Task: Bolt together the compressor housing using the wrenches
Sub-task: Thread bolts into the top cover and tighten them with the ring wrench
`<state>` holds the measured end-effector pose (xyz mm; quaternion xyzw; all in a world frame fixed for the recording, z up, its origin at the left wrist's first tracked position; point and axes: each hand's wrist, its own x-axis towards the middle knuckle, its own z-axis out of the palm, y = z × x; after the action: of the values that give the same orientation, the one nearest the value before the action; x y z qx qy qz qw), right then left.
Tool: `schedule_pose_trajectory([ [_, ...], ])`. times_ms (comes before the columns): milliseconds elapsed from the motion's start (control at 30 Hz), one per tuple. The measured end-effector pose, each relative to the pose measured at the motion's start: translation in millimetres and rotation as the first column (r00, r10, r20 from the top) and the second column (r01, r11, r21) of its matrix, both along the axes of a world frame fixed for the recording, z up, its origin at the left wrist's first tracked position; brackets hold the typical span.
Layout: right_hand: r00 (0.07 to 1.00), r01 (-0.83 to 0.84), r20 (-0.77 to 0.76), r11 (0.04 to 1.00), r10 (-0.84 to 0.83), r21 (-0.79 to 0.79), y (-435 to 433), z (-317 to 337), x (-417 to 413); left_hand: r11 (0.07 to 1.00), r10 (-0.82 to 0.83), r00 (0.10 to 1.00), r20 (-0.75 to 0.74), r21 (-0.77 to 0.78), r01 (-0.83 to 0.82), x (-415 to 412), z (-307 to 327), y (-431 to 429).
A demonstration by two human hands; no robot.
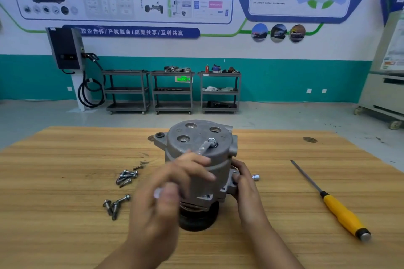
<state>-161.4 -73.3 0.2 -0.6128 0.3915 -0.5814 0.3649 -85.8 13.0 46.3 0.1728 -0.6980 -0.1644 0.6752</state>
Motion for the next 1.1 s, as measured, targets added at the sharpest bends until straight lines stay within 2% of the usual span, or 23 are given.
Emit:
schedule_pose_trajectory([
  [33,0.997,0.076,-0.033,0.997,-0.075,0.026,13,-11,-54,0.998,-0.02,0.993,-0.113,0.058,0.026,6,4,-2],
  [67,0.989,0.068,0.12,0.989,-0.083,0.129,7,-25,-72,0.992,-0.011,0.974,-0.228,0.117,0.038,12,6,-8],
  [100,0.986,0.067,0.143,0.99,-0.084,0.122,12,-23,-75,0.989,0.014,0.946,-0.323,0.146,0.035,17,8,-14],
  [167,0.992,0.074,0.091,0.991,-0.084,0.114,7,-30,-79,0.966,0.084,0.901,-0.425,0.256,0.031,25,12,-29],
  [200,0.992,0.059,0.109,0.992,-0.072,0.111,2,-30,-75,0.944,0.148,0.896,-0.418,0.33,-0.002,28,14,-38],
  [333,0.988,0.028,0.147,0.993,-0.046,0.118,-1,-38,-82,0.787,0.413,0.891,-0.187,0.566,-0.246,37,32,-73],
  [400,0.987,0.032,0.154,0.992,-0.051,0.122,0,-34,-77,0.704,0.442,0.893,-0.079,0.648,-0.291,40,44,-91],
  [500,0.988,0.045,0.138,0.989,-0.065,0.143,1,-34,-77,0.599,0.326,0.945,0.031,0.767,-0.231,37,61,-111],
  [533,0.99,0.043,0.124,0.99,-0.06,0.137,0,-35,-77,0.588,0.295,0.953,0.073,0.772,-0.241,33,66,-116],
  [600,0.992,0.05,0.108,0.99,-0.064,0.132,1,-35,-79,0.571,0.276,0.925,0.261,0.73,-0.376,25,76,-125],
  [700,0.994,0.049,0.093,0.99,-0.062,0.133,3,-32,-78,0.539,0.267,0.764,0.587,0.566,-0.624,16,94,-135],
  [800,0.996,0.039,0.08,0.992,-0.049,0.12,3,-32,-78,0.519,0.224,0.588,0.777,0.416,-0.747,2,108,-139],
  [867,0.995,0.037,0.083,0.993,-0.046,0.111,3,-34,-78,0.538,0.2,0.542,0.816,0.371,-0.757,-8,111,-142],
  [1100,0.994,-0.022,0.108,0.996,0.012,0.09,10,-33,-77,0.648,0.048,0.536,0.843,0.382,-0.659,-47,114,-139],
])
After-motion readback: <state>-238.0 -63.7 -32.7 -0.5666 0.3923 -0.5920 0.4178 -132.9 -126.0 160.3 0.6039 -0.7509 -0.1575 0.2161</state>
